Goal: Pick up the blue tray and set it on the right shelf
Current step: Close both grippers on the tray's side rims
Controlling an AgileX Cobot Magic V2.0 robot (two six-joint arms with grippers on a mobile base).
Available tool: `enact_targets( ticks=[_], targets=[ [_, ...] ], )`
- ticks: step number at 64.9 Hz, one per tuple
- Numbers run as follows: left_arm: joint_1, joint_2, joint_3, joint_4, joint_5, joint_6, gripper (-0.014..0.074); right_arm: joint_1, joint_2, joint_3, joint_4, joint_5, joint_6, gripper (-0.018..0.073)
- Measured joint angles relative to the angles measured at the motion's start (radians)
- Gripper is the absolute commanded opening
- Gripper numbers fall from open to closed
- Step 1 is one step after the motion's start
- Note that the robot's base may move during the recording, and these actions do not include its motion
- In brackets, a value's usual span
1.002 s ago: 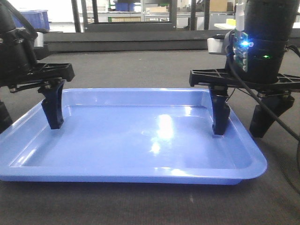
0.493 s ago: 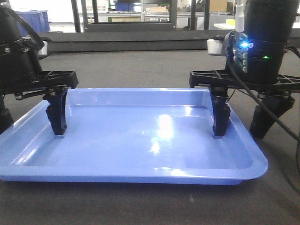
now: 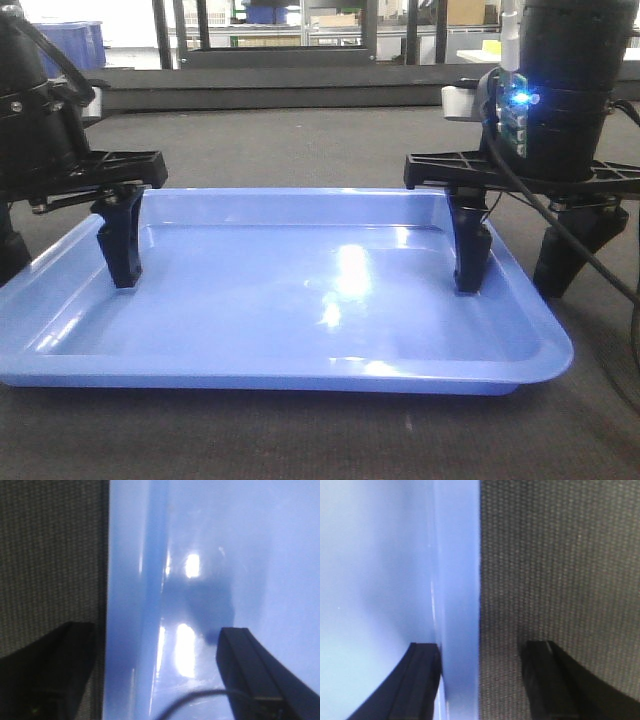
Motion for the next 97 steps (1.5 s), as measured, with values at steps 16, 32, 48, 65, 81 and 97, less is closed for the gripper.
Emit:
enact_targets(
  ticks=[16, 32, 48, 65, 81, 97],
  targets=[
    [0.000, 0.000, 0.000, -0.008, 0.000, 0.000, 0.0154, 0.000, 0.000, 0.000, 0.000, 0.002, 0.000, 0.0281],
    [0.000, 0.000, 0.000, -0.012, 0.000, -0.001, 0.0126, 0.000, 0.000, 0.000, 0.000, 0.002, -0.002, 0.0211],
    [0.000, 0.000, 0.000, -0.012, 0.000, -0.001, 0.0126, 0.000, 0.000, 0.000, 0.000, 0.002, -0.008, 0.0161],
    [0.000, 0.000, 0.000, -0.012, 0.000, -0.001, 0.0126, 0.000, 0.000, 0.000, 0.000, 0.002, -0.010, 0.0161],
    [0.000, 0.000, 0.000, -0.012, 0.000, -0.001, 0.0124, 0.000, 0.000, 0.000, 0.000, 0.002, -0.010, 0.0161],
    [0.000, 0.000, 0.000, -0.012, 0.002, -0.001, -0.0002, 0.000, 0.000, 0.000, 0.000, 0.002, -0.010, 0.0161]
  ],
)
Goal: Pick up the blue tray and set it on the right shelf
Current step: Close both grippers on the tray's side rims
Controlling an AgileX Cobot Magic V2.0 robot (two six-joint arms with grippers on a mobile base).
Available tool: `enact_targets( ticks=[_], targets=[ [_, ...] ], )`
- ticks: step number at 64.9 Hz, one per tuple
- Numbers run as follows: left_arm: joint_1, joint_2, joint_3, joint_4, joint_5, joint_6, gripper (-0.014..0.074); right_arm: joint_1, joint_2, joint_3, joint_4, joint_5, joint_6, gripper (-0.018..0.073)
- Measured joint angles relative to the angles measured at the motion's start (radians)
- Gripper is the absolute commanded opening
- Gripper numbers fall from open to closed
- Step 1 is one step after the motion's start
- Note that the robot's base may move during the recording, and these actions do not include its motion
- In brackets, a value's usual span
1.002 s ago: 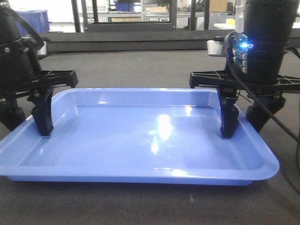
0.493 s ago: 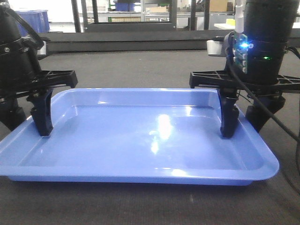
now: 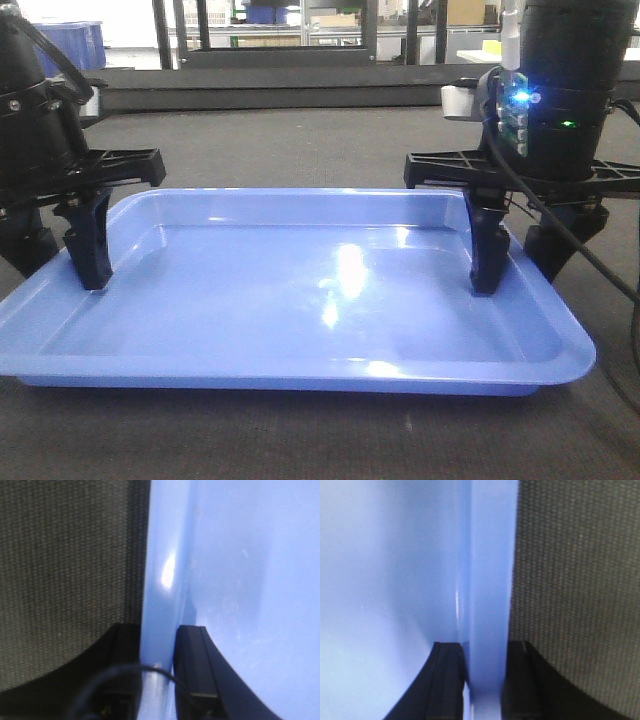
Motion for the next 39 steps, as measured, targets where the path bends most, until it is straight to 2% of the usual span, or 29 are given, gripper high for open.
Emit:
enact_targets(
  ticks=[18, 29, 39],
  targets=[
    [0.000, 0.000, 0.000, -0.002, 0.002, 0.003, -0.0010, 0.000, 0.000, 0.000, 0.000, 0.000, -0.002, 0.0158],
    [0.000, 0.000, 0.000, -0.002, 0.004, 0.003, -0.0010, 0.000, 0.000, 0.000, 0.000, 0.000, -0.002, 0.0064],
    [0.000, 0.000, -0.002, -0.002, 0.006, 0.003, -0.0010, 0.000, 0.000, 0.000, 0.000, 0.000, -0.002, 0.0054]
  ],
)
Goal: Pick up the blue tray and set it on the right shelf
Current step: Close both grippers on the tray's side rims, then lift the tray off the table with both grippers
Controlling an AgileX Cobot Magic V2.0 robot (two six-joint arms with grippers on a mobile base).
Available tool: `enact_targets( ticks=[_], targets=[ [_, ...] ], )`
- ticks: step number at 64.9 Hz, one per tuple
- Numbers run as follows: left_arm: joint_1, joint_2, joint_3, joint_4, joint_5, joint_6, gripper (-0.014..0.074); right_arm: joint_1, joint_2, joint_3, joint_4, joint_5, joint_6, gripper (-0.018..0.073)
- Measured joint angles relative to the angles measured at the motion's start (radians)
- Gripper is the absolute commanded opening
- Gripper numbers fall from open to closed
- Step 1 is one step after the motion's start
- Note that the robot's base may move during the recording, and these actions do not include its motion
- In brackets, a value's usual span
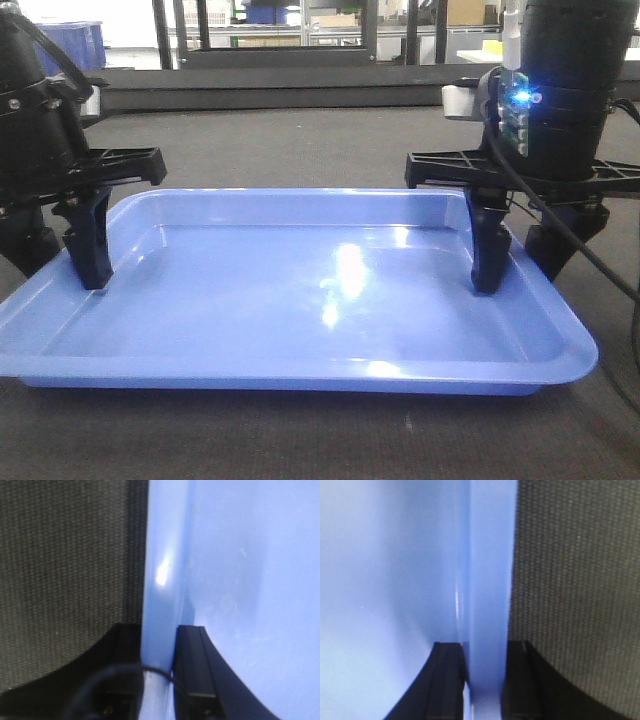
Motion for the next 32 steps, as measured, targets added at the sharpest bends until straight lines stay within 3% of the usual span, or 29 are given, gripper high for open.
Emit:
enact_targets(
  ticks=[32],
  targets=[
    [0.000, 0.000, -0.002, 0.000, 0.000, 0.000, -0.0010, 0.000, 0.000, 0.000, 0.000, -0.002, 0.000, 0.0057]
  ],
)
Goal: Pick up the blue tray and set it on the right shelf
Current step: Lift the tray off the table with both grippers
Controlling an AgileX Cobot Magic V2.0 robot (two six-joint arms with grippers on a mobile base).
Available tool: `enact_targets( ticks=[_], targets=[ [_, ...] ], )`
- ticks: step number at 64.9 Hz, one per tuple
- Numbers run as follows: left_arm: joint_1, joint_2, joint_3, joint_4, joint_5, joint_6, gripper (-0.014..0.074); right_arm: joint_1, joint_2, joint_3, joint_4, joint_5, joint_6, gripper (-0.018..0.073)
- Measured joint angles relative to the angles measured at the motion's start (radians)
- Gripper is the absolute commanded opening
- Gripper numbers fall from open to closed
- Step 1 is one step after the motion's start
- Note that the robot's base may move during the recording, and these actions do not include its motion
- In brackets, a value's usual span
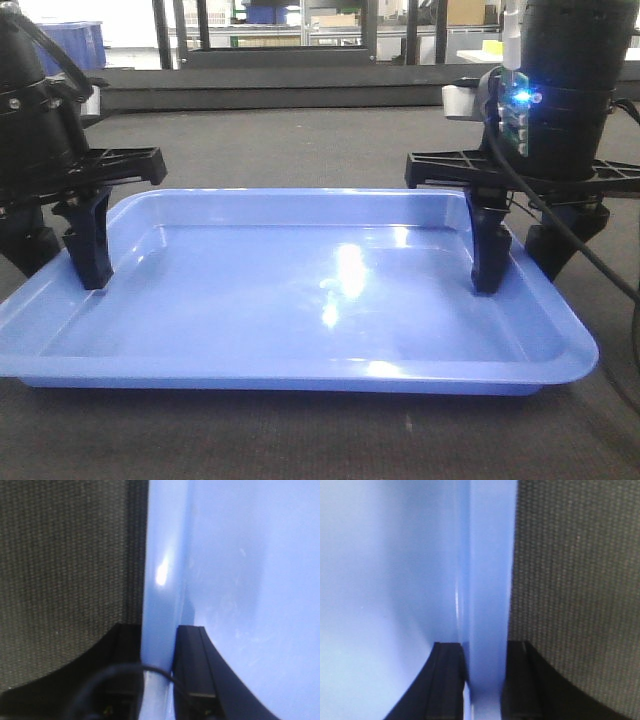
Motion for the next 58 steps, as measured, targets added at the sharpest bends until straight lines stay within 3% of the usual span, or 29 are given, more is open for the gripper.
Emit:
enact_targets(
  ticks=[12, 22, 42, 58],
  targets=[
    [0.000, -0.039, -0.038, -0.015, 0.044, 0.000, -0.0010, 0.000, -0.047, 0.000, -0.020, 0.002, 0.000, 0.0057],
    [-0.028, -0.186, -0.044, 0.005, 0.081, -0.081, -0.0010, 0.015, -0.184, -0.001, -0.077, 0.010, 0.034, 0.0057],
    [-0.216, -0.501, 0.134, 0.195, 0.156, -0.406, -0.0010, 0.161, -0.426, 0.106, -0.148, 0.054, 0.171, 0.0057],
    [-0.341, -0.658, 0.273, 0.227, 0.188, -0.530, -0.0010, 0.287, -0.582, 0.291, -0.169, 0.026, 0.318, 0.0057]
  ],
)
